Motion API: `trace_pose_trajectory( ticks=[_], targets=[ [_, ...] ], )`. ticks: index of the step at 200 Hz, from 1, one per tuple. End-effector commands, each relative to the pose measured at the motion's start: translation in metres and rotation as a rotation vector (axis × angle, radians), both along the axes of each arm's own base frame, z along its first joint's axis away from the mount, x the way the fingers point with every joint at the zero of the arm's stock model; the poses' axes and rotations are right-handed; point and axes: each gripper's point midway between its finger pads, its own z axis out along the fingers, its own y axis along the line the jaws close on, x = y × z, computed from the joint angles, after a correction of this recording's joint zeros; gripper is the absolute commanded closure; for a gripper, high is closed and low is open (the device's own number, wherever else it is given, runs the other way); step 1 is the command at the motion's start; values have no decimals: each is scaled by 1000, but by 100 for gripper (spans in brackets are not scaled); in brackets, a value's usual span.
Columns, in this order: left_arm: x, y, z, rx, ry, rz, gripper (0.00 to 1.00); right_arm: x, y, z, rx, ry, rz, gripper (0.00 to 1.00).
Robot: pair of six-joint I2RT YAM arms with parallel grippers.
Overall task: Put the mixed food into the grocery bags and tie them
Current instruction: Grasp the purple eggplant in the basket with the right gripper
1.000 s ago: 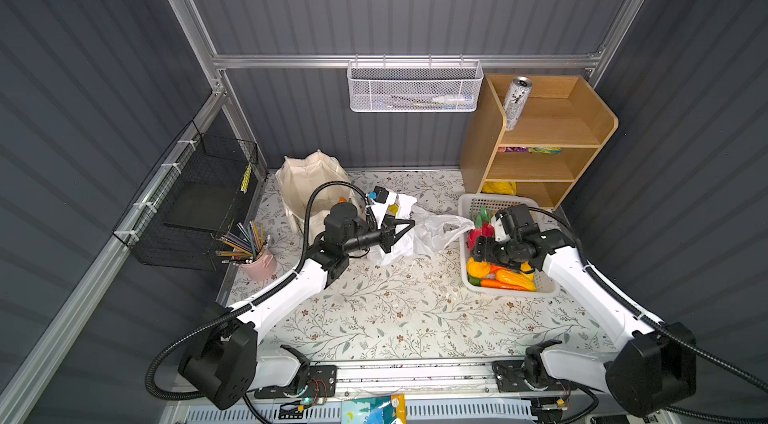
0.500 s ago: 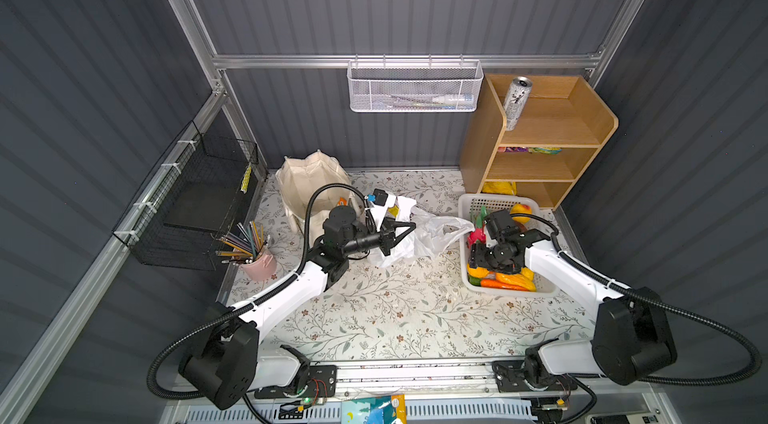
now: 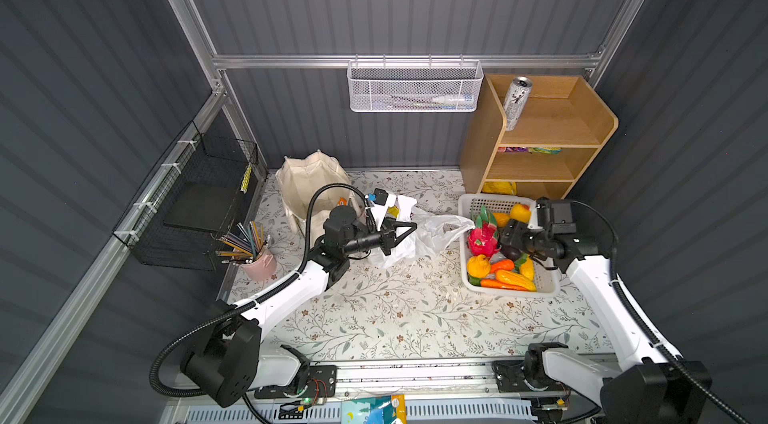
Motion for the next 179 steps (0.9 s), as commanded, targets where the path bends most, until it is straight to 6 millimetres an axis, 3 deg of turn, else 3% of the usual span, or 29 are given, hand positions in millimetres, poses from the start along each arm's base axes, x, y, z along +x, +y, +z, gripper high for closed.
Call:
trace_pose_trajectory(
  ticks=[1,31,86,127,153,179],
  targets=[
    [-1,-5,16,-47,-17,-33,100,8,-17,-15,32,76,-17,20],
    [0,-7,15,-71,-9,-40,100,24,-31,-35,32,141,-33,23],
    [-2,-9,18,-115,-10,-67,100,22,-28,-80,49,253,-10,41],
    [-7,-8,19,-118,-14,-84,100,18,-31,-99,20,314,-15,40],
    [-9,-8,19,-120,-15,-88,100,19,-30,-110,13,342,-15,33],
    [-8,-8,18,-125,-17,-88,100,19,-25,-124,12,385,5,32]
  ],
)
